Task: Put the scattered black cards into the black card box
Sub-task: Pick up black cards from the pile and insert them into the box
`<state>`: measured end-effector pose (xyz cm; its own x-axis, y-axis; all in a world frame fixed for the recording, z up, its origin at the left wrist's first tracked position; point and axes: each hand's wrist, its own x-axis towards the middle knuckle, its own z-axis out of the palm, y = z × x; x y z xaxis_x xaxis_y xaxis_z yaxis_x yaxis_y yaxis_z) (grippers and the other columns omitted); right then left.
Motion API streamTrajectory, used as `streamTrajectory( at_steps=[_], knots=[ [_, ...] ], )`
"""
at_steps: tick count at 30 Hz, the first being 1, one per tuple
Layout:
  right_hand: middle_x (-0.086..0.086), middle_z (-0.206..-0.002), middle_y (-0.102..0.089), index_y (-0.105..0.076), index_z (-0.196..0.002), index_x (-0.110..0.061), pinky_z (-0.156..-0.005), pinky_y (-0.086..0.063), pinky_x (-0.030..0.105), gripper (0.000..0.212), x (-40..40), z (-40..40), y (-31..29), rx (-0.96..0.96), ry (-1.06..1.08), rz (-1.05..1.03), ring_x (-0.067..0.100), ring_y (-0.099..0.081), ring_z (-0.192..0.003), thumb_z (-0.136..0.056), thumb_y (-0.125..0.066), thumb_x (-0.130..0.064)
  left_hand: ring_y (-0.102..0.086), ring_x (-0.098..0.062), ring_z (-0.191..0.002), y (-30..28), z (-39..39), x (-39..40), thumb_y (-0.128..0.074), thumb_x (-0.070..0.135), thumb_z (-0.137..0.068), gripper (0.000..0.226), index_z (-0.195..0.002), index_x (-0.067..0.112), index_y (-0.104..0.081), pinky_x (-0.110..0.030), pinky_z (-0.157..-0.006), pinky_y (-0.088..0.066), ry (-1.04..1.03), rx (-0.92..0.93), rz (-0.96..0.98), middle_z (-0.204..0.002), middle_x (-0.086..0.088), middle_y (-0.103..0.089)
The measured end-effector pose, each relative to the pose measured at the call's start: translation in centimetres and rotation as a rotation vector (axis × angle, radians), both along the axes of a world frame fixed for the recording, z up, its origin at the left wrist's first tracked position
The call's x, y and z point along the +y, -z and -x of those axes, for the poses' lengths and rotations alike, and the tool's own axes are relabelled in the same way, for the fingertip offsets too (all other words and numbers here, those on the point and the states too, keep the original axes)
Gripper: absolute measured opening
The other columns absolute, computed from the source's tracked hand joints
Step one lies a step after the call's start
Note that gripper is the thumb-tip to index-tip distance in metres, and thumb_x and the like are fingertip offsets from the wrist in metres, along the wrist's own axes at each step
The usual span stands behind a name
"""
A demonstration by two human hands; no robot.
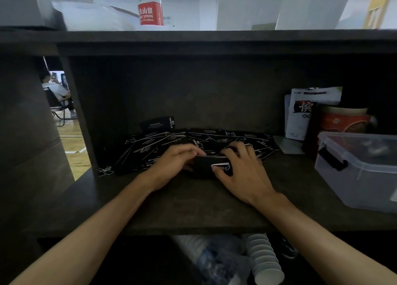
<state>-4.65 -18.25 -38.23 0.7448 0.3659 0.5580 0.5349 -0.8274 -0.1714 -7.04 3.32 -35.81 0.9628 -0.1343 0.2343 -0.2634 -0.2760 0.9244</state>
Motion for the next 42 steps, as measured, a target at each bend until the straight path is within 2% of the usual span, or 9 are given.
streamTrajectory(
  at_steps=[7,10,12,16,20,24,29,36,42],
  knots=[
    [-0.008,-0.111,-0.052,-0.052,-0.12,-0.029,-0.09,-0.046,0.039,0.045,-0.3,0.2,-0.6,0.017,-0.029,0.022,0.011,-0.041,-0.106,-0.089,-0.049,-0.061,-0.06,-0.021,-0.107,0.6,0.0,-4.8,-0.042,0.025,-0.103,0.026,-0.104,0.017,-0.067,-0.041,-0.102,-0.046,-0.095,0.119,0.097,-0.11,-0.009,-0.066],
    [-0.013,-0.102,-0.049,-0.053,-0.113,-0.032,-0.081,-0.045,0.032,0.042,-2.2,0.4,-0.6,-0.008,-0.04,0.017,0.009,-0.042,-0.101,-0.087,-0.049,-0.064,-0.065,-0.012,-0.101,-0.1,-0.5,-4.9,-0.042,0.026,-0.102,0.027,-0.103,0.023,-0.069,-0.03,-0.088,-0.052,-0.037,0.115,0.028,-0.108,-0.003,-0.069],
    [-0.011,-0.109,-0.051,-0.053,-0.119,-0.031,-0.084,-0.046,0.033,0.046,-3.1,0.5,-0.2,-0.011,-0.042,0.01,0.009,-0.041,-0.104,-0.089,-0.047,-0.065,-0.066,-0.004,-0.088,-0.9,-1.3,-3.4,-0.042,0.03,-0.103,0.026,-0.1,0.026,-0.067,-0.021,-0.076,-0.048,-0.15,0.002,-0.129,-0.106,0.001,-0.069],
    [-0.009,-0.117,-0.054,-0.052,-0.125,-0.029,-0.089,-0.046,0.035,0.049,-3.2,0.7,0.1,-0.022,-0.045,0.005,0.01,-0.042,-0.11,-0.091,-0.045,-0.065,-0.054,-0.022,-0.114,-0.3,-4.0,1.9,-0.05,0.033,-0.099,0.027,-0.119,0.021,-0.063,-0.04,-0.098,-0.043,-0.692,-0.199,-0.847,-0.125,-0.008,-0.056],
    [-0.01,-0.115,-0.054,-0.052,-0.121,-0.031,-0.087,-0.047,0.034,0.047,-3.1,0.5,0.1,-0.021,-0.045,-0.008,0.009,-0.042,-0.108,-0.09,-0.044,-0.065,-0.046,-0.026,-0.126,2.2,-4.4,3.7,-0.047,0.046,-0.097,0.037,-0.121,0.023,-0.063,-0.044,-0.105,-0.034,-0.615,-0.133,-1.074,-0.132,-0.004,-0.057],
    [-0.01,-0.114,-0.055,-0.052,-0.121,-0.031,-0.087,-0.047,0.034,0.047,-3.1,0.5,0.2,-0.032,-0.049,-0.014,0.009,-0.042,-0.108,-0.09,-0.045,-0.065,-0.056,-0.025,-0.111,2.3,-4.2,3.1,-0.05,0.047,-0.096,0.026,-0.107,0.025,-0.059,-0.041,-0.096,-0.038,-0.547,-0.198,-1.0,-0.109,-0.002,-0.066],
    [-0.009,-0.116,-0.055,-0.053,-0.121,-0.03,-0.089,-0.047,0.035,0.047,-3.2,0.7,0.1,-0.04,-0.06,-0.011,0.009,-0.042,-0.109,-0.09,-0.046,-0.064,-0.052,-0.024,-0.119,1.9,-3.7,3.3,-0.06,0.051,-0.089,0.045,-0.124,0.024,-0.054,-0.042,-0.104,-0.037,-0.553,-0.131,-1.018,-0.123,-0.003,-0.058],
    [-0.006,-0.139,-0.039,-0.027,-0.149,-0.029,-0.103,-0.042,0.036,0.072,-3.0,0.7,0.2,-0.013,-0.054,-0.067,0.012,-0.034,-0.129,-0.089,-0.052,-0.061,-0.061,0.006,-0.097,-0.4,-1.8,1.0,-0.064,0.008,-0.09,0.033,-0.09,0.039,-0.072,-0.02,-0.09,-0.048,-0.258,-0.327,-0.367,-0.095,0.022,-0.067],
    [-0.007,-0.136,-0.042,-0.041,-0.139,-0.028,-0.101,-0.043,0.03,0.059,-2.8,0.4,0.3,-0.021,-0.074,-0.031,0.01,-0.034,-0.126,-0.089,-0.054,-0.058,-0.063,-0.014,-0.103,-0.2,-0.8,-4.5,-0.042,0.017,-0.097,0.031,-0.1,0.03,-0.07,-0.034,-0.094,-0.05,-0.035,-0.029,0.001,-0.103,0.001,-0.069]
  ],
)
